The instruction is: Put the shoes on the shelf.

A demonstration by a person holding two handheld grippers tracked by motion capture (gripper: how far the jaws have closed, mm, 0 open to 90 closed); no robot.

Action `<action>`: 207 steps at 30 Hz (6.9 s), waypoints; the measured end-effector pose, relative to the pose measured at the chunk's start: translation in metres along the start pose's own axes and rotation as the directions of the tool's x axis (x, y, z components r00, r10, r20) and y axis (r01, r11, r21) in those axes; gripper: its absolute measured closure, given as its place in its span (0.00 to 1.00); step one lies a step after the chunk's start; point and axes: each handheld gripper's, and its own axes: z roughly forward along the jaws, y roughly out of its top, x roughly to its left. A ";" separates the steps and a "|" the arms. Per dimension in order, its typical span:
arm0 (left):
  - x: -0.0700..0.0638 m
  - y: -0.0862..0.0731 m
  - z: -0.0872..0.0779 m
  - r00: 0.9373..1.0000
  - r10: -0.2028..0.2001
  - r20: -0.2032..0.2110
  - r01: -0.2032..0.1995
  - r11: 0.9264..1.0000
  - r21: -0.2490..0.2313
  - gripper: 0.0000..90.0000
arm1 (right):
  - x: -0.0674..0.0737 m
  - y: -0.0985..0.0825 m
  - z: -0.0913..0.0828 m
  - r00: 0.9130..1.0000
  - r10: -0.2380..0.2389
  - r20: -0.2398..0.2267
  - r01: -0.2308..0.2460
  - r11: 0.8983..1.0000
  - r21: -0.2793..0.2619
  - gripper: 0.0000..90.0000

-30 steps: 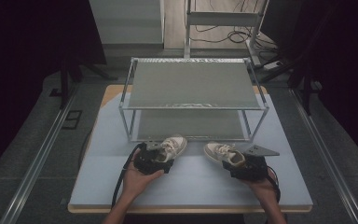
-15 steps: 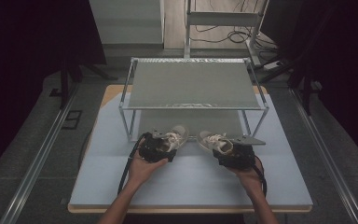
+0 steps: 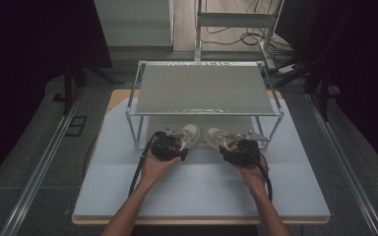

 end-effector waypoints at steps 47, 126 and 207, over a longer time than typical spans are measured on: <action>0.004 -0.015 -0.007 0.999 -0.045 0.030 0.047 0.996 -0.070 0.29 | -0.002 -0.002 0.007 1.000 0.027 0.009 -0.027 0.999 -0.040 0.27; -0.022 -0.029 -0.023 0.980 -0.008 0.199 0.027 0.995 -0.096 0.96 | 0.021 -0.030 -0.012 0.985 -0.079 -0.154 0.074 0.997 -0.036 1.00; -0.004 0.014 0.025 0.991 -0.007 0.134 0.012 0.999 -0.036 0.96 | 0.018 -0.011 0.035 0.995 -0.060 -0.085 0.058 0.998 -0.028 1.00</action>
